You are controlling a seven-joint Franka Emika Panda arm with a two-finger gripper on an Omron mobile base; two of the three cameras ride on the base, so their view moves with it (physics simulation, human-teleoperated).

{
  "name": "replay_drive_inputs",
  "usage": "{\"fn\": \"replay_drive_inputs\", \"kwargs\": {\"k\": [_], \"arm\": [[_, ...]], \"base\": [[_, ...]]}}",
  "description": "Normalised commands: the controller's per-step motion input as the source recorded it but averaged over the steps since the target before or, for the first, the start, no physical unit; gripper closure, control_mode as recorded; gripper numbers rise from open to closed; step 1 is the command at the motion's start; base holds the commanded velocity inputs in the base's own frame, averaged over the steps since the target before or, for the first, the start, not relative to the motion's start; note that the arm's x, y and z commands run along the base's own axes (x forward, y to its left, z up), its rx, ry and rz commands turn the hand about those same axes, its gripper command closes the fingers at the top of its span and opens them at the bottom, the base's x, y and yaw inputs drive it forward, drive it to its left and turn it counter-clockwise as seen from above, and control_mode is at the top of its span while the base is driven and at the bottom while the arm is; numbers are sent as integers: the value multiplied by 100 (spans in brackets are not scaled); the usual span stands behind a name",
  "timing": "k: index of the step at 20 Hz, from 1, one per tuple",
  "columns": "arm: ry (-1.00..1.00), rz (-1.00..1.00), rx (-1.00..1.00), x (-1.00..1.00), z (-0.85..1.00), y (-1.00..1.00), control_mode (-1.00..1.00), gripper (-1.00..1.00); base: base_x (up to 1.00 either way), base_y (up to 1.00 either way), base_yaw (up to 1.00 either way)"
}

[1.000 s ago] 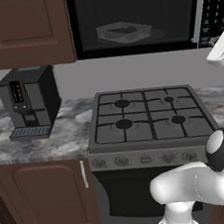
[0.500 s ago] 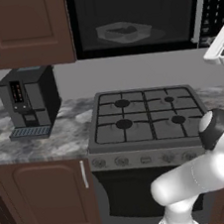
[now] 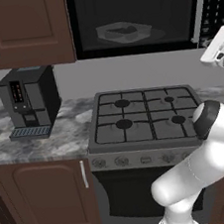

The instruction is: Place the tupperware containing the steak and onion meal in the microwave. Close the microwave door and press the start button to reheat the meal.

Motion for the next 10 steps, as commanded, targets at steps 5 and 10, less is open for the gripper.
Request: {"fn": "replay_drive_inputs", "kwargs": {"k": [5,10], "arm": [[-5,-10,0,67,-20,-11,-100,100],[-9,-21,-10,65,-18,2,-100,100]], "base": [[0,0,0],[0,0,0]]}}
